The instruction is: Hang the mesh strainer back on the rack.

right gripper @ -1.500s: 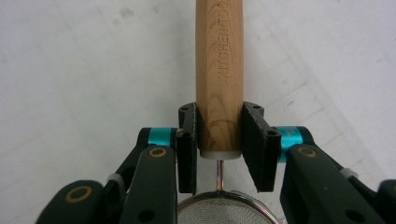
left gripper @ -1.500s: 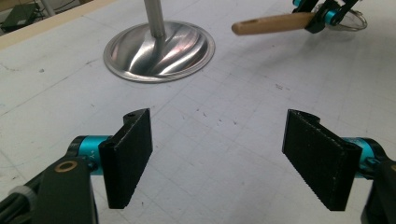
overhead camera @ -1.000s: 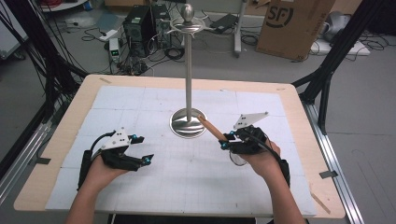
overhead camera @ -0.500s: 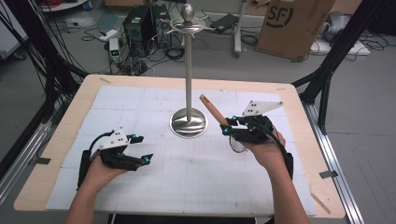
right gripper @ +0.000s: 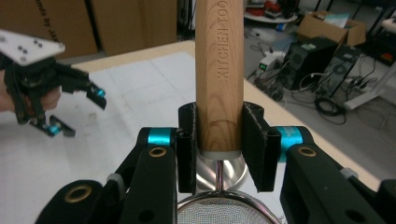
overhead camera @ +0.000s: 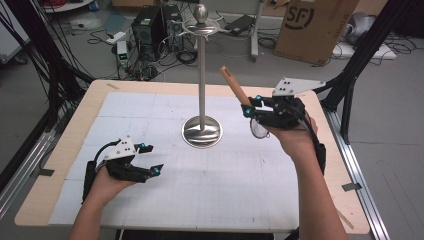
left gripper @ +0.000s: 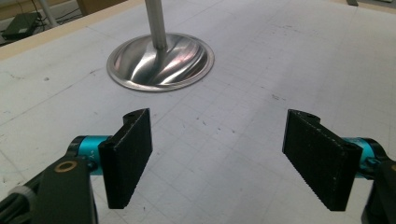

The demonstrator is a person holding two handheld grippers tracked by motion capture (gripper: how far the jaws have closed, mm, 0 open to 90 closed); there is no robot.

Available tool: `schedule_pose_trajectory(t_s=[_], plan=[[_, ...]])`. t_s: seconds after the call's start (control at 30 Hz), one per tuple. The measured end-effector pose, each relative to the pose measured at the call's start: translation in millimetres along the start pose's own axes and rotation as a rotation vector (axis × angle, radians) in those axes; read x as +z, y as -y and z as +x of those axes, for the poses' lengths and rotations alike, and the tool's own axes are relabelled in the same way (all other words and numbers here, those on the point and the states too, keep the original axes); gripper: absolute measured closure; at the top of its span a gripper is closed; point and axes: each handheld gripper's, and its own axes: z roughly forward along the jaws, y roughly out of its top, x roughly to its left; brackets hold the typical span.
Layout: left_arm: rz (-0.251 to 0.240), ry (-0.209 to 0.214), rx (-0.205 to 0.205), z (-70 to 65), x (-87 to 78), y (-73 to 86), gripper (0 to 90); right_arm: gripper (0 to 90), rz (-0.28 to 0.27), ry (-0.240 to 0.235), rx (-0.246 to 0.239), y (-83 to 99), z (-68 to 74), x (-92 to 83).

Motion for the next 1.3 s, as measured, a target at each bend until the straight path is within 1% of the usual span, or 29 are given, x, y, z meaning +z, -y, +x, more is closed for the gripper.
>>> schedule_pose_trajectory(t_s=[0.17,0.2,0.37,0.4,0.47,0.5,0.53,0.57,0.7,0.77,0.83,0.9,0.93,0.97,1.03,1.17,1.27,1.3], plan=[[-0.005,0.002,-0.004,0.4,-0.4,0.1,24.8,68.2,-0.038,0.018,-0.012,-18.6,-8.8,-4.5],[-0.007,0.001,-0.004,0.6,-0.4,0.1,24.8,68.2,-0.04,0.029,-0.015,-21.8,-10.0,-5.8],[-0.006,0.003,-0.001,1.0,-0.7,0.0,24.8,68.2,-0.056,0.051,-0.021,-36.3,-15.2,-10.1],[-0.005,0.003,-0.002,1.0,-0.7,0.0,24.8,68.2,-0.056,0.053,-0.033,-38.7,-16.9,-10.7],[-0.004,0.003,-0.004,0.5,-0.4,0.1,24.8,68.2,-0.059,0.06,-0.019,-42.7,-18.4,-11.8],[-0.003,0.005,-0.003,0.3,-0.3,0.0,24.8,68.2,-0.071,0.06,-0.024,-44.6,-20.6,-11.7],[-0.002,0.005,-0.003,0.0,-0.2,0.0,24.8,68.2,-0.067,0.063,-0.012,-46.7,-21.6,-12.6],[-0.002,0.004,0.0,0.0,0.1,-0.1,24.8,68.2,-0.081,0.067,-0.018,-48.6,-23.6,-12.0],[0.001,0.006,0.0,-0.9,0.3,-0.2,24.8,68.2,-0.076,0.077,-0.005,-56.7,-29.7,-8.7],[-0.002,0.006,0.0,-0.6,-0.2,-0.2,24.8,68.2,-0.08,0.079,0.007,-59.8,-32.4,-6.6],[-0.005,0.006,-0.006,-0.2,-0.8,-0.1,24.8,68.2,-0.071,0.084,0.019,-62.3,-33.3,-4.5],[-0.005,0.005,-0.003,0.7,-1.2,-0.1,24.8,68.2,-0.07,0.088,0.007,-63.6,-35.5,-1.7],[-0.005,0.005,-0.004,0.8,-1.2,-0.1,24.8,68.1,-0.065,0.088,0.014,-63.5,-36.0,-0.9],[-0.006,0.004,-0.003,0.9,-1.1,0.0,24.8,68.1,-0.068,0.089,0.005,-63.4,-37.4,0.4],[-0.006,0.006,-0.004,0.7,-0.9,0.0,24.8,68.1,-0.053,0.088,0.028,-62.6,-36.8,1.7],[-0.006,0.006,-0.004,0.6,-1.0,0.0,24.8,68.1,-0.052,0.087,0.016,-62.2,-38.3,5.4],[-0.006,0.005,-0.004,0.7,-1.2,-0.1,24.8,68.1,-0.042,0.081,0.02,-62.8,-36.0,7.5],[-0.006,0.006,-0.005,0.6,-1.2,-0.1,24.8,68.1,-0.051,0.077,0.007,-63.1,-36.0,9.1]])
